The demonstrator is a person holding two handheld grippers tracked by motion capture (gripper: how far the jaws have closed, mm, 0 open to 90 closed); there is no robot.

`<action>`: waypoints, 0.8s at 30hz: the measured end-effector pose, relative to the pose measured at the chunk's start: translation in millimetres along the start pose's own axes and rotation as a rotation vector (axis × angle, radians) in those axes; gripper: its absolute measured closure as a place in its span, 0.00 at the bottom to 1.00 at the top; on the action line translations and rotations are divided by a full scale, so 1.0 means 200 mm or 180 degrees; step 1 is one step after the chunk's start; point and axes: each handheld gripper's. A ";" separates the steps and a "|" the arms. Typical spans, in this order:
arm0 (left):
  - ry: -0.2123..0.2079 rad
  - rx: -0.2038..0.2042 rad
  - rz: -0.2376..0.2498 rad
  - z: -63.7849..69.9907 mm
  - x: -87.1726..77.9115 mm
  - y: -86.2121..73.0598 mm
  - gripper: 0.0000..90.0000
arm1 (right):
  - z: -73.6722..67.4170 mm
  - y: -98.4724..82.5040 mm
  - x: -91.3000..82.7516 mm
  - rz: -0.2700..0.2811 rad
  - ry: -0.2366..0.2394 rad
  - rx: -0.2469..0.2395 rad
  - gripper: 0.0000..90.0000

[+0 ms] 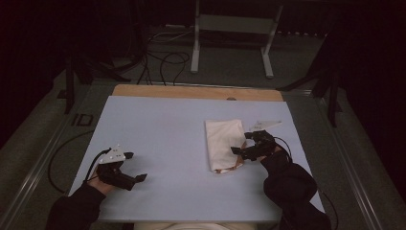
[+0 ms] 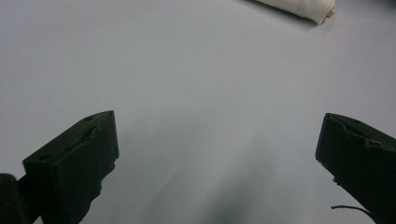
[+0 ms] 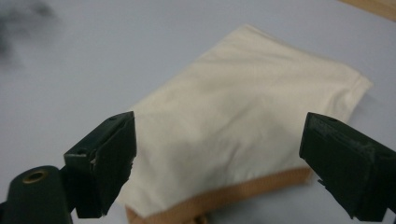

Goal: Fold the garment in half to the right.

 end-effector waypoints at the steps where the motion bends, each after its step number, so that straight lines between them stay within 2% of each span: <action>1: 0.0003 0.0004 -0.0003 0.00 0.00 0.00 0.00 | 0.00 -0.02 -0.01 0.0011 -0.0002 0.0022 0.12; 11: 0.0003 -0.0006 0.0003 0.00 0.00 0.00 0.00 | -0.05 -0.16 -0.07 0.0056 -0.0091 0.0078 0.12; 24: -0.0007 0.0022 -0.0014 0.01 0.00 0.00 0.00 | -0.08 -0.34 -0.10 0.0008 -0.0048 0.0172 0.12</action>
Point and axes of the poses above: each handheld gripper's, and its own axes: x roughly forward along the jaws, y roughly out of its top, z roughly to its right, and after that the axes turned 2 degrees about y, right-handed
